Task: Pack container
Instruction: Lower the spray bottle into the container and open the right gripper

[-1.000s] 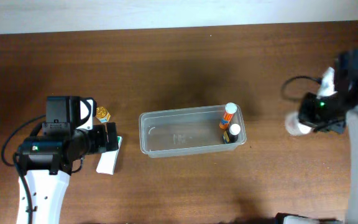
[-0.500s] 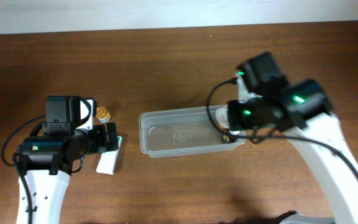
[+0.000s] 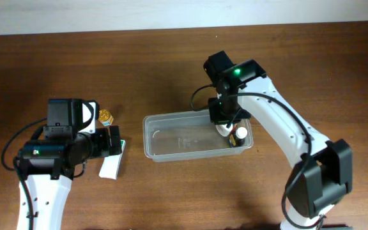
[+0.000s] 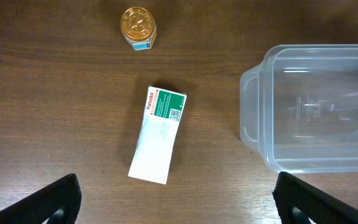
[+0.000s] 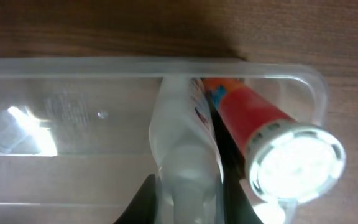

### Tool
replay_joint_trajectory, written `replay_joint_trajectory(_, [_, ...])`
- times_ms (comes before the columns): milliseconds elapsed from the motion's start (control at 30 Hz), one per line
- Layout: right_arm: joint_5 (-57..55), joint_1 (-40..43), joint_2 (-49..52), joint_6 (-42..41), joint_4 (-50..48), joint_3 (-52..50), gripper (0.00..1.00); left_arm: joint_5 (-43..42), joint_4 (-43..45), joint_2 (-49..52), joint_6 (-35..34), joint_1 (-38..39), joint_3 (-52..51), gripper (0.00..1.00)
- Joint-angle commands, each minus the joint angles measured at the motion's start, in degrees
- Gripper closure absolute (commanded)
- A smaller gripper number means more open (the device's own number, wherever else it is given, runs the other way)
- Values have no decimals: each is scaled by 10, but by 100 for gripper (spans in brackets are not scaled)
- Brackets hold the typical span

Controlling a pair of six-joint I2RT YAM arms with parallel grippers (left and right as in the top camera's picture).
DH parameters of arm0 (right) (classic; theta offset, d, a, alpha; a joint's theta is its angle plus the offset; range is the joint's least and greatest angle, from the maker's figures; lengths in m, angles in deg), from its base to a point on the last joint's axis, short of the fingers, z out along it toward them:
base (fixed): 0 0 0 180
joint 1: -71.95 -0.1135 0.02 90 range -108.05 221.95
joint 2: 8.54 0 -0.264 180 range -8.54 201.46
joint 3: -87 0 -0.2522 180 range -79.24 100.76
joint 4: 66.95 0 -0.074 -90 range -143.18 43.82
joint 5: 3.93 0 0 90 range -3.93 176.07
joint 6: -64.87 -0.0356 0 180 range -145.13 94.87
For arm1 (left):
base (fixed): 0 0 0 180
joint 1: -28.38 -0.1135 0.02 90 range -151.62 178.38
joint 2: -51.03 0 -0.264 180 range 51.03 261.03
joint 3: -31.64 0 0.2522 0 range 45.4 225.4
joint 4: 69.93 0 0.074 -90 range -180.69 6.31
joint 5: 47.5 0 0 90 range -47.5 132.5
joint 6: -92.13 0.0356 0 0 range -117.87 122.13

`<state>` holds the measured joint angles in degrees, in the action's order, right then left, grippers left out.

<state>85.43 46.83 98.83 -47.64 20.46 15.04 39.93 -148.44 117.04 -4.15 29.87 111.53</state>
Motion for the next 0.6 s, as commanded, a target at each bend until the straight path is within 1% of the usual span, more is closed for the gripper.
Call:
replay_joint_trajectory(0, [-16,-3,6,-7,-6,4,90,4,0,0,3,2,10,1])
replay_joint_trajectory(33, [-16,-3,6,-5,-6,4,89,4,0,0,3,2,10,1])
replay_joint_trajectory(100, [-16,-3,6,-3,-4,4,76,4,0,0,3,2,10,1])
replay_joint_trajectory(133, [-16,-4,6,-3,-4,4,67,4,-1,0,3,2,10,0])
replay_joint_trajectory(167, [-16,-4,6,-3,-2,4,65,4,0,0,3,2,10,1])
replay_joint_trajectory(233, [-16,-4,6,-3,1,4,62,4,-1,0,3,2,10,1])
replay_joint_trajectory(400, [-16,-8,-15,-3,7,5,60,4,-5,0,3,2,10,1])
replay_joint_trajectory(533, [-16,-16,-75,7,12,15,59,4,-5,0,3,2,10,1])
replay_joint_trajectory(567, [-16,-16,-97,9,14,19,57,4,-5,0,3,2,10,1])
